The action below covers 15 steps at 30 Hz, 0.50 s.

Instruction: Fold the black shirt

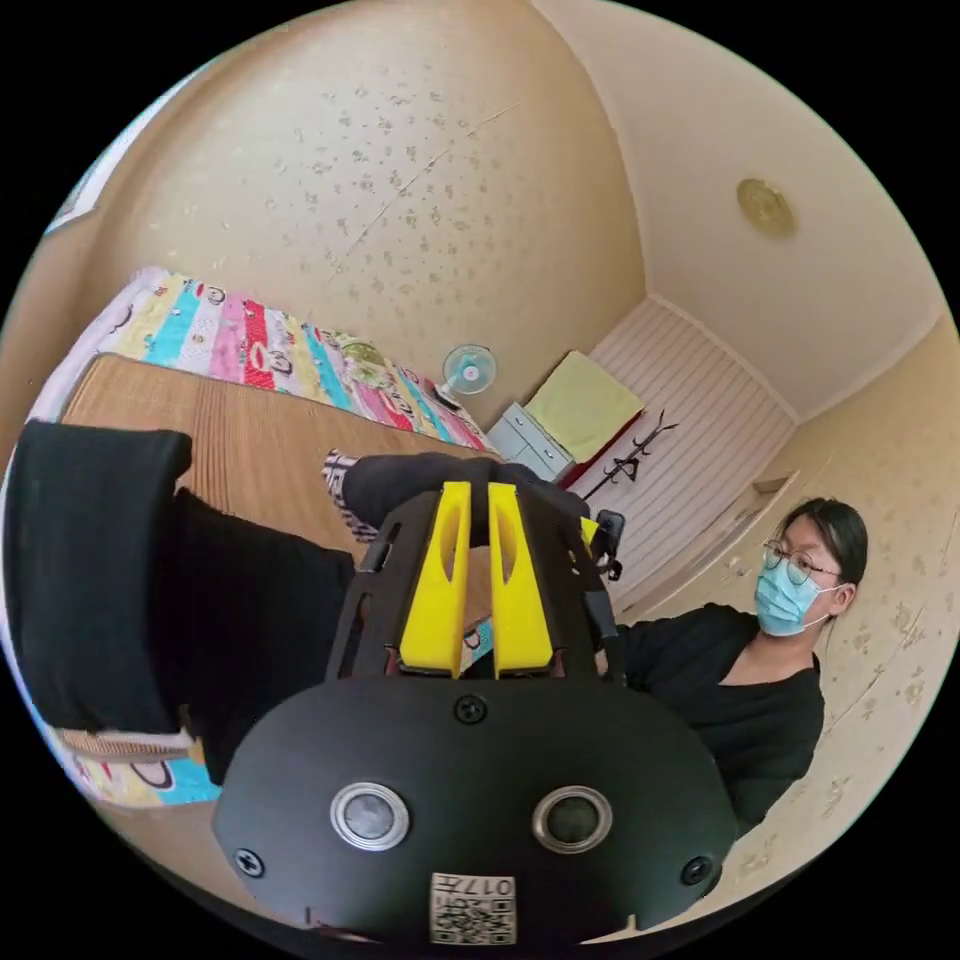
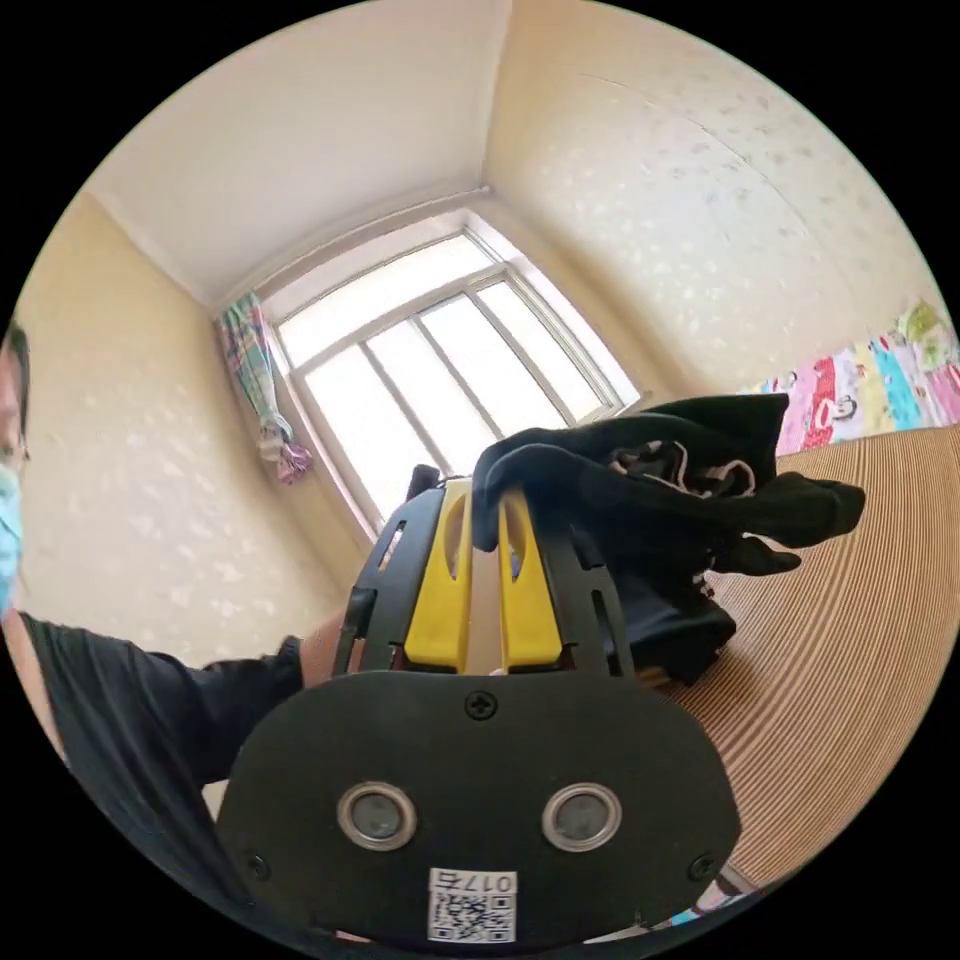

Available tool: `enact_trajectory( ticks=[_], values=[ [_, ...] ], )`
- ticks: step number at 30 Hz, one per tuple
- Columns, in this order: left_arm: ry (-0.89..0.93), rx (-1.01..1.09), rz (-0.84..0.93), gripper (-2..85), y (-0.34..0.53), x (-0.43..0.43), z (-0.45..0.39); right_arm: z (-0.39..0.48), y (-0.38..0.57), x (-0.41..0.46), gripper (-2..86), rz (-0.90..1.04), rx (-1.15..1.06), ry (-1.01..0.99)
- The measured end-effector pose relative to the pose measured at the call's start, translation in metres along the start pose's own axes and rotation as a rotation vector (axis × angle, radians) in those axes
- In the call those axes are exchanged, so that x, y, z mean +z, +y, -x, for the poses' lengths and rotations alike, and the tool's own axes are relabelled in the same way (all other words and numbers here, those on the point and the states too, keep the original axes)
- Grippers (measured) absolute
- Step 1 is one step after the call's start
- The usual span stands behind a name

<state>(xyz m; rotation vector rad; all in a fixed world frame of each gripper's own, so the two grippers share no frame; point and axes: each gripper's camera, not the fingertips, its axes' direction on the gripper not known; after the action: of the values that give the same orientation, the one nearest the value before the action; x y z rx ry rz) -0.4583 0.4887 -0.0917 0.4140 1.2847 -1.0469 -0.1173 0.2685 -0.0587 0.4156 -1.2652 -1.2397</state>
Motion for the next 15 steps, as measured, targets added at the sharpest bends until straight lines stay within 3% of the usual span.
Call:
enact_trajectory(
  ticks=[3,6,11,15],
  values=[
    [-0.179,-0.201,0.038,3.8,0.054,-0.015,0.052,-0.017,0.058,0.096,1.6,0.243,0.147,0.029],
    [-0.237,-0.321,0.049,2.2,0.107,-0.029,0.079,-0.030,0.113,0.165,2.2,0.493,0.348,-0.019],
    [-0.165,-0.368,-0.138,1.5,0.173,-0.059,0.076,-0.008,0.146,0.187,2.9,0.615,0.320,-0.160],
    [-0.281,-0.255,-0.177,3.2,0.202,-0.049,0.022,0.011,0.139,0.146,2.7,0.687,0.192,-0.189]
  ],
)
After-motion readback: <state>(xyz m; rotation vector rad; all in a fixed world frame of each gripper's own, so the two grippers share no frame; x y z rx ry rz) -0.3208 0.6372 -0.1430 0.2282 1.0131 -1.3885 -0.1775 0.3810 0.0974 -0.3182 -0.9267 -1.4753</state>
